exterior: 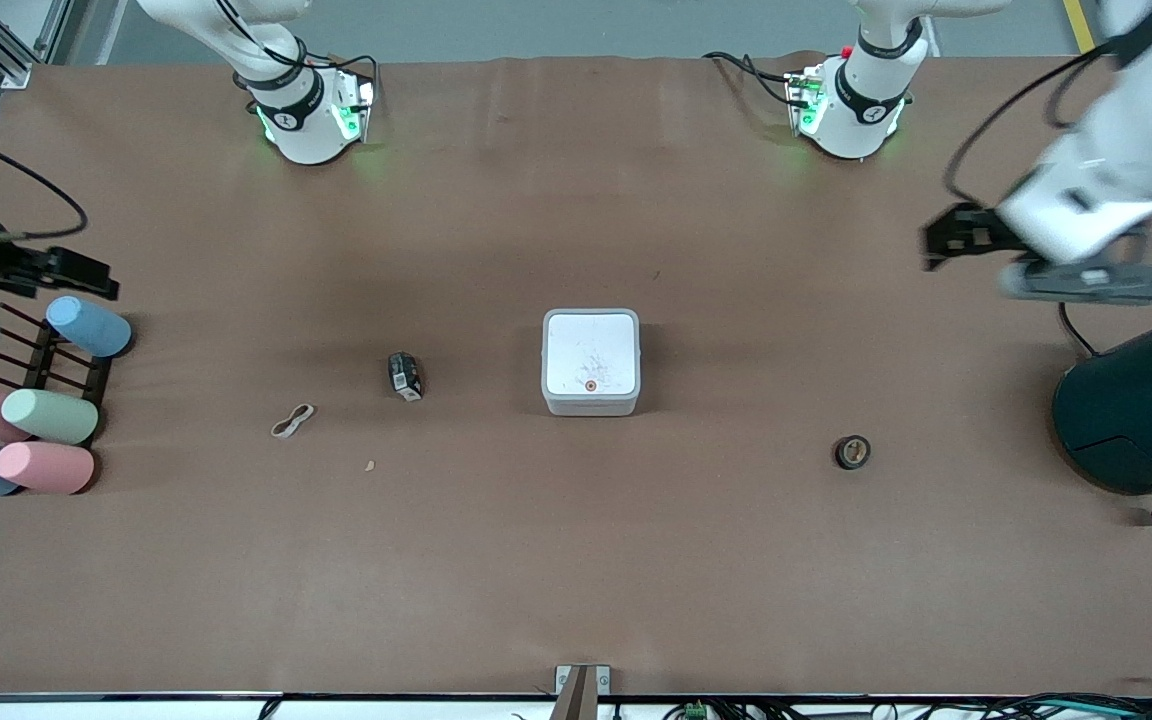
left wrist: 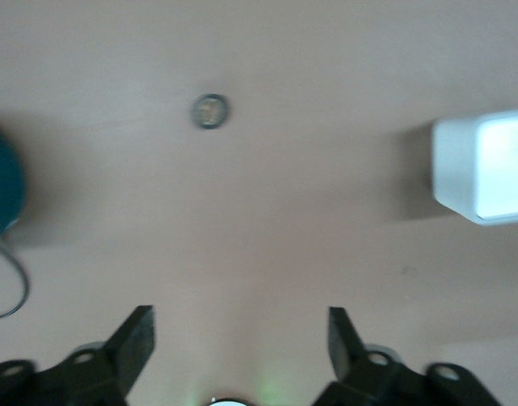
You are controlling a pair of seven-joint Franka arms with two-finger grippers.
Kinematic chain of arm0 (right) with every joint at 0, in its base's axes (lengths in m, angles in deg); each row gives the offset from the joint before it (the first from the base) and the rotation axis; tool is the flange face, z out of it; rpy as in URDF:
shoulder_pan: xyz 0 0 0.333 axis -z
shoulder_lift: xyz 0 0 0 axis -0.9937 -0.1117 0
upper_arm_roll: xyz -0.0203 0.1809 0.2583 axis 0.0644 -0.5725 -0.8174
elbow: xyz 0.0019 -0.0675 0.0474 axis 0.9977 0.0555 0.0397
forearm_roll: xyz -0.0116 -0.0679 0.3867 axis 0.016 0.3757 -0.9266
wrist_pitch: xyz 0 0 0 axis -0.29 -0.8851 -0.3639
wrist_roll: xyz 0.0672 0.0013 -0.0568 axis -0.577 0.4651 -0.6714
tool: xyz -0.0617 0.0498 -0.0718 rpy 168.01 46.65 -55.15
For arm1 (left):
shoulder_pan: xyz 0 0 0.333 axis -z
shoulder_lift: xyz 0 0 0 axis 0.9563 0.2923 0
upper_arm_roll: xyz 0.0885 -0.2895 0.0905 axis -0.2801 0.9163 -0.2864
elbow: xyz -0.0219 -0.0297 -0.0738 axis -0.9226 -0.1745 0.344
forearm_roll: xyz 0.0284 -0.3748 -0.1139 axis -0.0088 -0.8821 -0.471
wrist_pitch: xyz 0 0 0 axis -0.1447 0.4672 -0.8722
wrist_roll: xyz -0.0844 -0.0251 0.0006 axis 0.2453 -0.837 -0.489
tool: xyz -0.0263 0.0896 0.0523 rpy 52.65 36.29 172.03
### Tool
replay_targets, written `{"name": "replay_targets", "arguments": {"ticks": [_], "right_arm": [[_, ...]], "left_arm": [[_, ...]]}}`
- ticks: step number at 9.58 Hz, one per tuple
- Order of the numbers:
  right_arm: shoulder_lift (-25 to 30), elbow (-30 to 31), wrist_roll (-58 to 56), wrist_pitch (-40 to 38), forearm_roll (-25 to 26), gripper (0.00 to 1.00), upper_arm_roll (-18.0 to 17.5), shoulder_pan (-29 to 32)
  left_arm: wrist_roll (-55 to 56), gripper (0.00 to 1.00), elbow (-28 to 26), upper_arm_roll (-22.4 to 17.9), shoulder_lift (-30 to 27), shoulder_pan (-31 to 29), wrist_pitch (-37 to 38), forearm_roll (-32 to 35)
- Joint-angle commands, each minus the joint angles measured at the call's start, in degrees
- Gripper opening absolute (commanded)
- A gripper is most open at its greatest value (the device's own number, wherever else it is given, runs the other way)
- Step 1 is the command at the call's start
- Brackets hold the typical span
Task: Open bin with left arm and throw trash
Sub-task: 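Reach the left gripper to the bin lid while the right gripper reaches the packet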
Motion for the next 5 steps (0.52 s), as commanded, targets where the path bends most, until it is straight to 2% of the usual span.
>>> {"name": "replay_targets", "arguments": {"ticks": [1, 2, 4, 5], "right_arm": [[0.5, 7.8, 1.1, 9.1, -2.3, 0.99, -0.1, -3.5], [0.6, 12.0, 1.5, 13.8, -2.4, 0.99, -0.1, -7.6], [0.2, 21.2, 1.8, 26.9, -2.7, 0.99, -0.1, -12.9], [-2.2, 23.9, 1.8, 34.9, -2.8, 0.98, -0.3, -14.6]], "left_arm": [[3.9, 0.15, 1.5, 3.7, 10.1, 6.9, -10.1, 0.7], [4.5, 0.0, 3.5, 3.7, 14.5, 10.5, -16.7, 0.2], [13.6, 0.0, 3.7, 3.8, 20.9, 14.9, -28.1, 0.1], [19.1, 0.0, 3.6, 4.2, 23.7, 18.4, -32.7, 0.2]]}}
